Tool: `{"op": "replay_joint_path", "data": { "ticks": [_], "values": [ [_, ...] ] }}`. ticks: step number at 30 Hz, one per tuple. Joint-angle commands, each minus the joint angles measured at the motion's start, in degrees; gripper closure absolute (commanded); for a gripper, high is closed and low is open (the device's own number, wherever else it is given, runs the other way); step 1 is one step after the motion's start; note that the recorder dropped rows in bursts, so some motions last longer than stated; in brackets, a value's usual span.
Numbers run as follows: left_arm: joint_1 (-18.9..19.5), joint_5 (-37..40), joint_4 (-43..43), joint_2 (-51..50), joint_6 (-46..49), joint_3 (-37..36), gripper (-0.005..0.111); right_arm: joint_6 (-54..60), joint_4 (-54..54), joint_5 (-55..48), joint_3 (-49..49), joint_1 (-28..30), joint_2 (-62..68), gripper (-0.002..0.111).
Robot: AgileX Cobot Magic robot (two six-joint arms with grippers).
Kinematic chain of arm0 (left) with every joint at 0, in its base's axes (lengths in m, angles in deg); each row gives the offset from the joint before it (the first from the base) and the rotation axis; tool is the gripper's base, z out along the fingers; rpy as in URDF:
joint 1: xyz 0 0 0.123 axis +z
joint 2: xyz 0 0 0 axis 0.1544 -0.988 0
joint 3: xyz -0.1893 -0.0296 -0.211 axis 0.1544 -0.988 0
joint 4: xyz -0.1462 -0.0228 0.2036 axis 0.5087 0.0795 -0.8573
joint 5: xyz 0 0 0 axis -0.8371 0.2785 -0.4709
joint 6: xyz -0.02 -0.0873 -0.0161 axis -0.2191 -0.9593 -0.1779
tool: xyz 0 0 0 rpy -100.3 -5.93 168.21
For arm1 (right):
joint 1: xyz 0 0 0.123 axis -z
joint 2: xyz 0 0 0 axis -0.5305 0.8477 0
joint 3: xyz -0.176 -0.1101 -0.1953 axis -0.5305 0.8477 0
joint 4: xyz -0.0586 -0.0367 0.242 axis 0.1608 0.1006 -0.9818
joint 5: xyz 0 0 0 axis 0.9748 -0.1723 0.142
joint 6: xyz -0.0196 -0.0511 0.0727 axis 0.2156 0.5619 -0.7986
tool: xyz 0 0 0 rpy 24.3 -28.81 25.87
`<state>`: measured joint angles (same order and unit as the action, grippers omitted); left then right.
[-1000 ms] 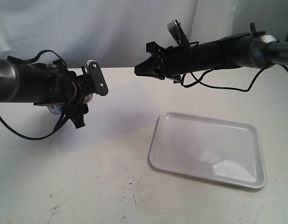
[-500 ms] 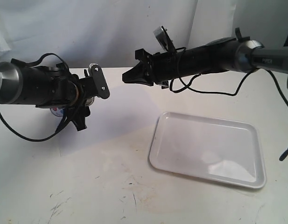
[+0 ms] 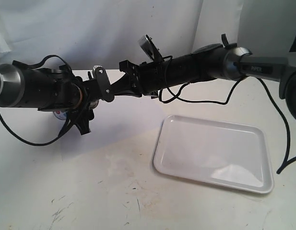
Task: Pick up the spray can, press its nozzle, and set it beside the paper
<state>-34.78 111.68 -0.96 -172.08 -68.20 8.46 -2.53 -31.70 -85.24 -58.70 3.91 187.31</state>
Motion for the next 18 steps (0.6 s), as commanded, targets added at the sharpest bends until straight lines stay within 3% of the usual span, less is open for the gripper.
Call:
{"op": "replay_joint_path", "data": {
  "ticks": [1,18],
  "values": [
    [-0.9,-0.5,-0.7,0.7,0.0,0.7,0.107,0.1,-1.6,0.4,-0.3,-0.6,1.0,0.108],
    [-1.0,-0.8,-0.7,0.7,-0.2,0.7,0.107,1.8,-7.9,-0.7,-0.3,-1.6,3.6,0.108]
  ]
}}
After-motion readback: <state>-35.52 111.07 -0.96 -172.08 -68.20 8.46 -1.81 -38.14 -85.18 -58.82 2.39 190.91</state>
